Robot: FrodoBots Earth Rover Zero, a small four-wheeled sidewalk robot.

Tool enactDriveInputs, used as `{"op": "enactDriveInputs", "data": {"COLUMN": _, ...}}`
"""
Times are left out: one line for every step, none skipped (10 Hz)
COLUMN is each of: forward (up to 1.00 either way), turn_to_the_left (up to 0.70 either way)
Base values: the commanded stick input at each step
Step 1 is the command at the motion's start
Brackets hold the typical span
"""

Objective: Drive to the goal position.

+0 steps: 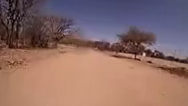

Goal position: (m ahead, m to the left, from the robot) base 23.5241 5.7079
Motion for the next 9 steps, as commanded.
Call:
{"op": "enactDriveInputs", "data": {"forward": 1.00, "turn_to_the_left": 0.00}}
{"op": "enactDriveInputs", "data": {"forward": 1.00, "turn_to_the_left": 0.00}}
{"op": "enactDriveInputs", "data": {"forward": 1.00, "turn_to_the_left": 0.00}}
{"op": "enactDriveInputs", "data": {"forward": 1.00, "turn_to_the_left": 0.00}}
{"op": "enactDriveInputs", "data": {"forward": 1.00, "turn_to_the_left": 0.00}}
{"op": "enactDriveInputs", "data": {"forward": 1.00, "turn_to_the_left": 0.00}}
{"op": "enactDriveInputs", "data": {"forward": 1.00, "turn_to_the_left": 0.00}}
{"op": "enactDriveInputs", "data": {"forward": 1.00, "turn_to_the_left": 0.00}}
{"op": "enactDriveInputs", "data": {"forward": 1.00, "turn_to_the_left": 0.00}}
